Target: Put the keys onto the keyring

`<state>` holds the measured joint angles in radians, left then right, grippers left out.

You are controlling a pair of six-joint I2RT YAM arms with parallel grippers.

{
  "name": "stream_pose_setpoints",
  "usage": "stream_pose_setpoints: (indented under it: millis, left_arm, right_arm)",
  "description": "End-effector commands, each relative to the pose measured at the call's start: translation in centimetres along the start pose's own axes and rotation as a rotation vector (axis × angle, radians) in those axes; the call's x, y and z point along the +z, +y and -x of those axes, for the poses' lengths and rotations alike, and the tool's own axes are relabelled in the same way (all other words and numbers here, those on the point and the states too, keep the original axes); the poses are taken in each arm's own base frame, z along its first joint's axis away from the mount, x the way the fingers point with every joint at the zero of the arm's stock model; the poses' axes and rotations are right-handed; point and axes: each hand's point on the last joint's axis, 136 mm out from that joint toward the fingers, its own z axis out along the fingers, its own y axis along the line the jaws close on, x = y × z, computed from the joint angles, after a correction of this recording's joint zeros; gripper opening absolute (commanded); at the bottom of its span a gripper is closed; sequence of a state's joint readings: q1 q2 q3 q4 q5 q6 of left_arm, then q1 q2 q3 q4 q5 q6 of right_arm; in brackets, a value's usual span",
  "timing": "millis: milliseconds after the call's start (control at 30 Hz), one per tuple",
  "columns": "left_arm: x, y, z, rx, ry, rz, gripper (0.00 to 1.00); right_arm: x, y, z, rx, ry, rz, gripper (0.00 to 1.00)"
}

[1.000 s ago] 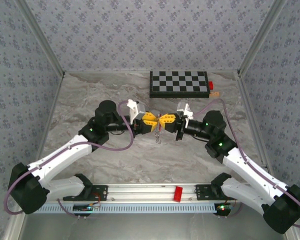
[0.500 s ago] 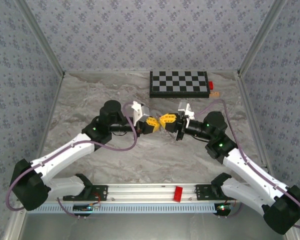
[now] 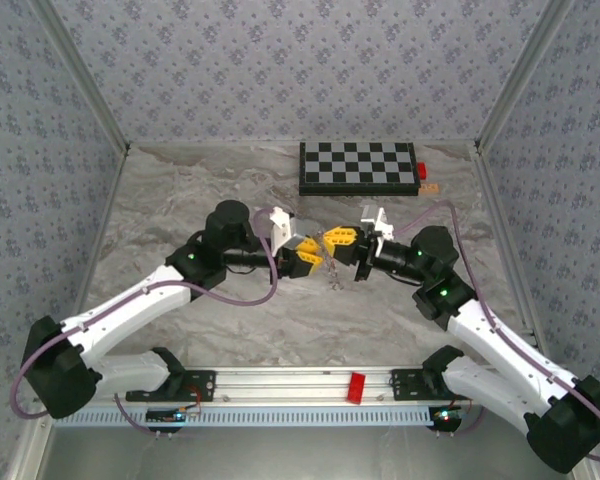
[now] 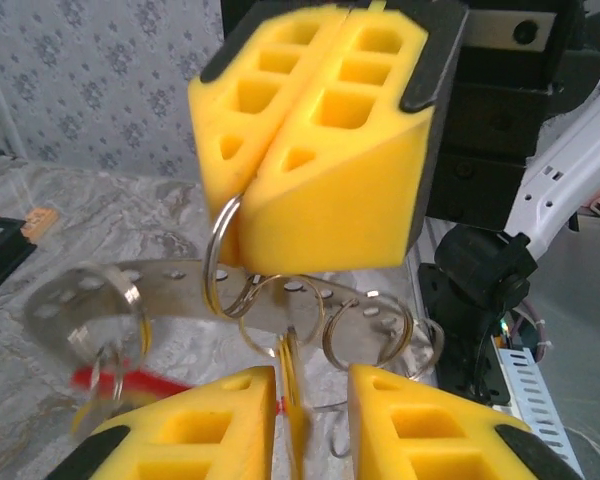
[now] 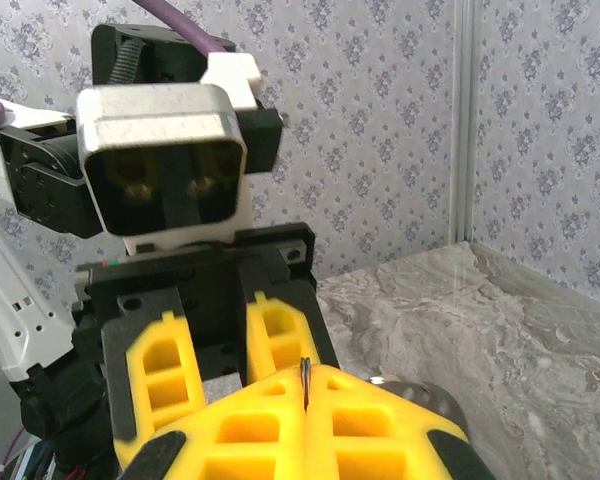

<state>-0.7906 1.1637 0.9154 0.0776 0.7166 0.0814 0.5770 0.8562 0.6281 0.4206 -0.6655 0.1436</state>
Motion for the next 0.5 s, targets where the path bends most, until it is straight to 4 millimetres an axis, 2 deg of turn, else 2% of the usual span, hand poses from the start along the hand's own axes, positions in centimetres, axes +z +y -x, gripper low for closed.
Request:
stream_pose_setpoints:
  millis: [0, 167, 467]
  left_arm:
    - [-1.7, -0.3, 2.0, 0.052, -0.074, 0.036, 0.26]
    - [-2.7, 0.1, 3.5, 0.053, -0.161, 0.067, 0.28]
    - [-1.7, 0.3, 4.0, 0.02, -0.171, 0.016, 0.27]
  right_arm:
    - [-0.4, 0.0, 1.0, -0.012, -0.043, -0.01, 0.0]
    - [-0.3, 0.2, 1.1, -0.005, -0.053, 0.007, 0.0]
    - [-0.1, 0.7, 1.2, -0.002, -0.054, 0.036, 0.0]
